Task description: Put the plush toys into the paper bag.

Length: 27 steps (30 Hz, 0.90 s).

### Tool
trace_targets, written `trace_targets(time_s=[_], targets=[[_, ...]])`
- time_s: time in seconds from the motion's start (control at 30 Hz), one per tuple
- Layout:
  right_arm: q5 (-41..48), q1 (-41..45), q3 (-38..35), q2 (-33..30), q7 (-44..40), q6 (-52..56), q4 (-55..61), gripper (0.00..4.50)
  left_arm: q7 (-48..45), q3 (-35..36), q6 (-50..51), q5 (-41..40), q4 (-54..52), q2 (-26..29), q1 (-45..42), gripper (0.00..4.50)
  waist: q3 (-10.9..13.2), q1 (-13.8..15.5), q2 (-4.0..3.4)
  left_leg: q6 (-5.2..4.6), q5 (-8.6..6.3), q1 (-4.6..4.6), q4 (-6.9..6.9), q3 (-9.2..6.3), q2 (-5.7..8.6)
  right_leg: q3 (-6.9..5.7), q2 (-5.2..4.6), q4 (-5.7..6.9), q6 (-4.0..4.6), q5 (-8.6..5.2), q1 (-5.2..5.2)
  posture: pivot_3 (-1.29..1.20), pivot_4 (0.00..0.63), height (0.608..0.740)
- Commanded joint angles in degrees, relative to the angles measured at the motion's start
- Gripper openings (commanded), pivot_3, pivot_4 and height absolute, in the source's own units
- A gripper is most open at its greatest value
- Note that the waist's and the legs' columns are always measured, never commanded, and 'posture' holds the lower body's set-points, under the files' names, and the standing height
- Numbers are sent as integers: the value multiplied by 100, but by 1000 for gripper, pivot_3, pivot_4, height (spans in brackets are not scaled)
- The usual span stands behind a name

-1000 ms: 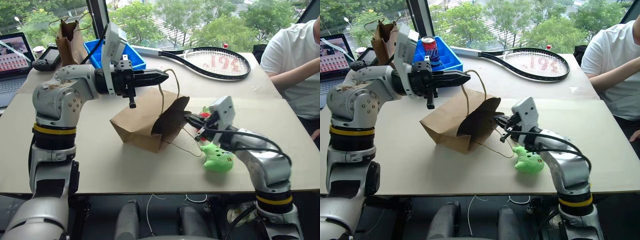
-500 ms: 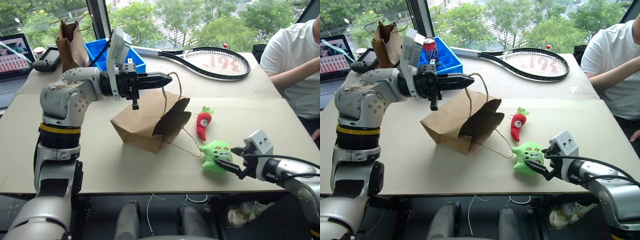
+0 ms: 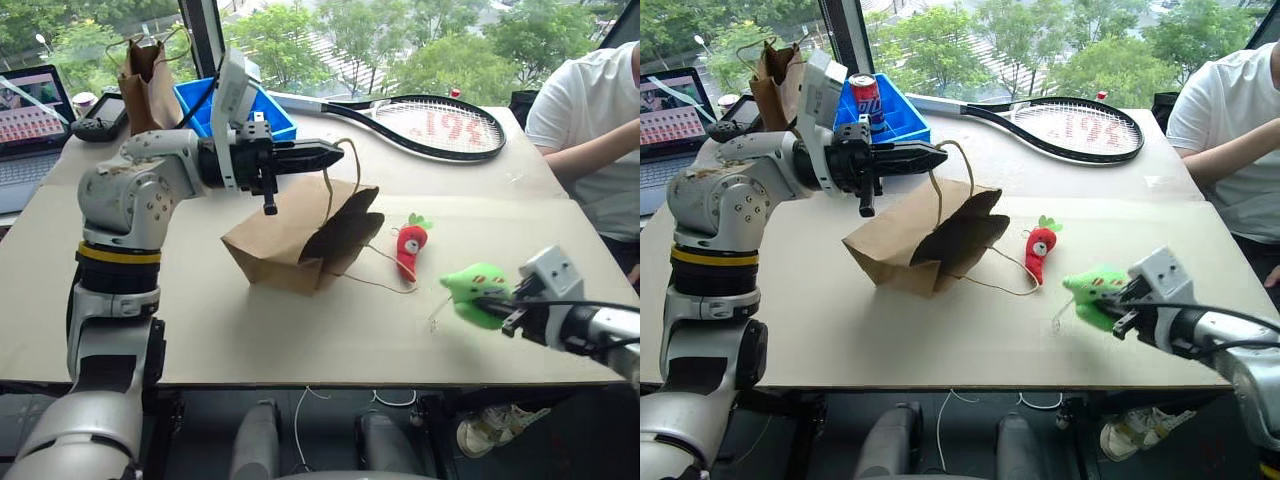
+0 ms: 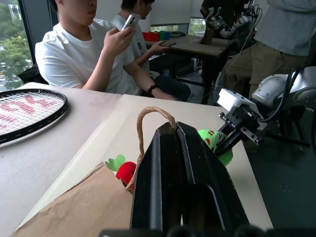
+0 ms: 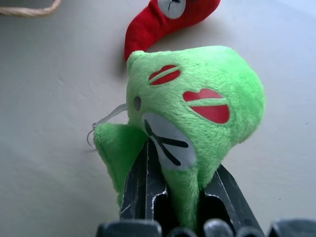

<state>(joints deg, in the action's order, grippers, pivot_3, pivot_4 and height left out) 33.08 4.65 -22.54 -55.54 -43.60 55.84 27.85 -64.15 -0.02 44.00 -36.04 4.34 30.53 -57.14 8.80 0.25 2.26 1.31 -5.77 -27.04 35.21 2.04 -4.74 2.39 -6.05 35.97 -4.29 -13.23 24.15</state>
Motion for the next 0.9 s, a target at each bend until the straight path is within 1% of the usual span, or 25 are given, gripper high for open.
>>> trace_targets(time_s=[0.03, 0.13, 0.2, 0.27, 0.4, 0.5, 0.57, 0.67, 0.77, 0.87, 0.9], targets=[[504, 782, 174, -314, -186, 361, 246, 52, -13, 56, -147, -13, -45, -32, -206, 0, 0, -17, 0, 0, 0, 4, -7, -1, -1, -1, 1, 1, 0, -1, 0, 0, 150, 740], [579, 1506, 614, -279, -47, 494, 147, 52, -5, 50, -152, -11, -46, -69, -207, 0, 0, -15, 0, 0, 0, 6, -14, -4, -2, 0, 6, -1, -3, -5, -2, 0, 150, 740], [713, 2138, 1084, 41, 86, 664, 123, 52, 18, 52, -154, -21, -61, -105, -206, 0, 1, -19, 0, 0, 0, -3, -13, -4, 1, 3, 5, -5, -1, -5, 3, 0, 150, 740], [669, 2572, 1554, 432, 268, 793, 11, 52, 24, 60, -172, -20, -57, -125, -201, 0, 1, -43, 1, -1, 0, -9, -12, -4, 1, 5, 5, -6, 14, 6, 9, 0, 150, 740], [204, 3084, 2426, 932, 500, 649, -374, 52, 78, 70, -212, -1, -53, -210, -182, 0, 1, -30, 1, -1, 1, -12, -12, -8, 1, 1, 7, 0, 26, 13, 8, 0, 150, 740], [-2, 3522, 3007, 1449, 600, 594, -639, 52, 152, 58, -206, -38, -130, -312, -128, 0, 2, -24, 0, -1, 1, -23, -9, -8, 4, 3, 7, -1, 27, 15, 13, 0, 150, 740], [-154, 3608, 3354, 1707, 627, 593, -779, 52, 197, 72, -204, -59, -167, -362, -107, 0, 2, -18, 0, -2, 1, -23, -9, -8, 4, 3, 7, 2, 22, 19, 14, 0, 150, 740], [-371, 3544, 3662, 1981, 695, 490, -1003, 52, 276, 117, -194, -83, -190, -417, -97, 0, 2, -7, 0, -2, 1, -22, -11, -12, 3, 0, 11, 5, 3, 27, 13, 0, 150, 740], [-561, 3522, 3803, 2173, 747, 361, -1171, 52, 344, 129, -163, -130, -255, -453, -59, 0, 2, -5, 0, -2, 1, -23, -9, -12, 3, 0, 10, 6, 0, 29, 14, 0, 150, 740], [-759, 3513, 3933, 2545, 923, 222, -1322, 52, 431, 125, -129, -175, -350, -525, 21, 0, 2, -15, -1, -2, 1, -22, -9, -12, 1, 0, 13, 8, 0, 30, 14, 0, 150, 740], [-758, 3472, 3875, 2744, 1006, 168, -1374, 52, 455, 130, -114, -189, -376, -545, 49, 0, 2, -18, -1, -2, 1, -21, -10, -12, 0, 0, 14, 9, 0, 30, 14, 0, 150, 740]])
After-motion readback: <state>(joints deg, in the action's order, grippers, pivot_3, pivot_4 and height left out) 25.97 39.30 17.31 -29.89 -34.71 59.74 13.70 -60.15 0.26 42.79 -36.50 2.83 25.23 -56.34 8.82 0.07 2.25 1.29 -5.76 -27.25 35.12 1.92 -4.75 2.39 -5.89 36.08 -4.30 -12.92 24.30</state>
